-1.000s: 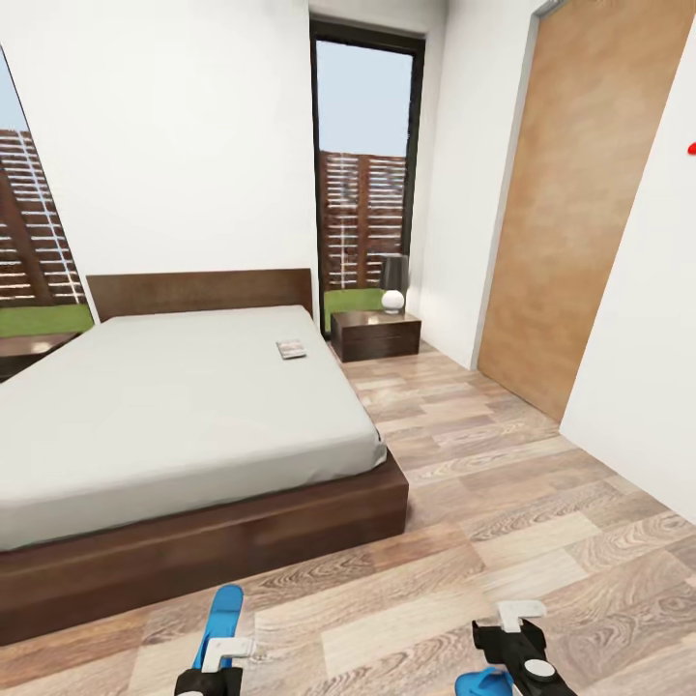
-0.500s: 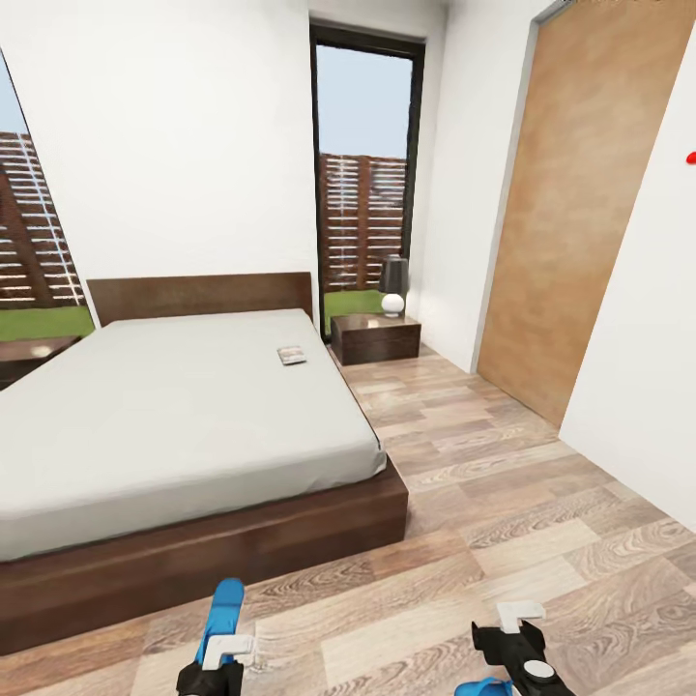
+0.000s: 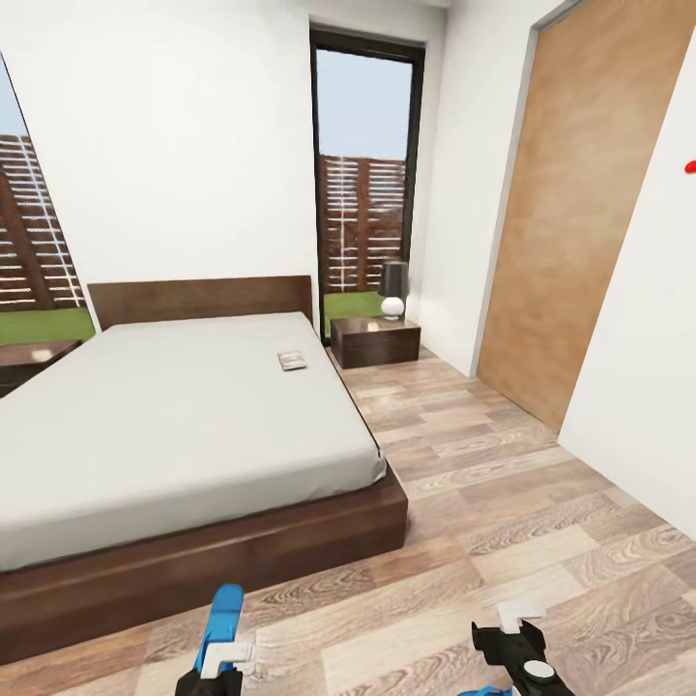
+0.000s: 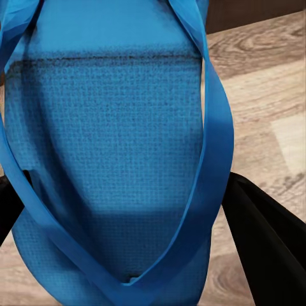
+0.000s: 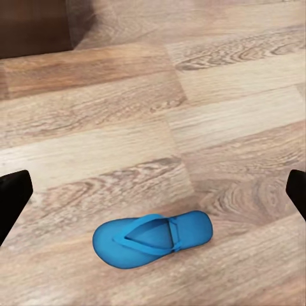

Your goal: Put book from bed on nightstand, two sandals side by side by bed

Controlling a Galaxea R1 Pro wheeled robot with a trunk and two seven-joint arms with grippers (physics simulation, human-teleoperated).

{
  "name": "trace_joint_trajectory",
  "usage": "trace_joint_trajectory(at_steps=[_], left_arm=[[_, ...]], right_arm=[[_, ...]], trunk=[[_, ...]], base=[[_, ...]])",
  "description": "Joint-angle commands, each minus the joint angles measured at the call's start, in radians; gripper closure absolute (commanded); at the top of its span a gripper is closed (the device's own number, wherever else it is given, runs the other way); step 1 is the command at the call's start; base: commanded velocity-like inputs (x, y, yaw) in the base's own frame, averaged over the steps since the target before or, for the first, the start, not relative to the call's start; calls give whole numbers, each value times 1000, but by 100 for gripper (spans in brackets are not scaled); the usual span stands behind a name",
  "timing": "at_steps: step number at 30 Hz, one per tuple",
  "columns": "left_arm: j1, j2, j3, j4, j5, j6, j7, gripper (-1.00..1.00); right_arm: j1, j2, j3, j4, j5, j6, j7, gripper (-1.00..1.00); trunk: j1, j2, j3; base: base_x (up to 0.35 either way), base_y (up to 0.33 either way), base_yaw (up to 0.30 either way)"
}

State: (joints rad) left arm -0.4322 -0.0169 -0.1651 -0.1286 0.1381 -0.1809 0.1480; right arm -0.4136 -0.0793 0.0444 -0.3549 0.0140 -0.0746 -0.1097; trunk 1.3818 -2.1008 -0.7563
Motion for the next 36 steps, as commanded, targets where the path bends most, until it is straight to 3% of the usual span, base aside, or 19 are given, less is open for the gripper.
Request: trace_joint_trajectory(at_steps=[1,36], left_arm=[[1,0,-8,1,11,-7,4,100],[12,1,-8,1,11,-32,4,100]], right_arm=[[-1,0,5,1,1,-2,-5,-100],[-1,3,6,3,1,-2,-5,-100]], trunk=[[-4,7,2],[-138,252,112]], base=[[0,0,0],[0,0,0]])
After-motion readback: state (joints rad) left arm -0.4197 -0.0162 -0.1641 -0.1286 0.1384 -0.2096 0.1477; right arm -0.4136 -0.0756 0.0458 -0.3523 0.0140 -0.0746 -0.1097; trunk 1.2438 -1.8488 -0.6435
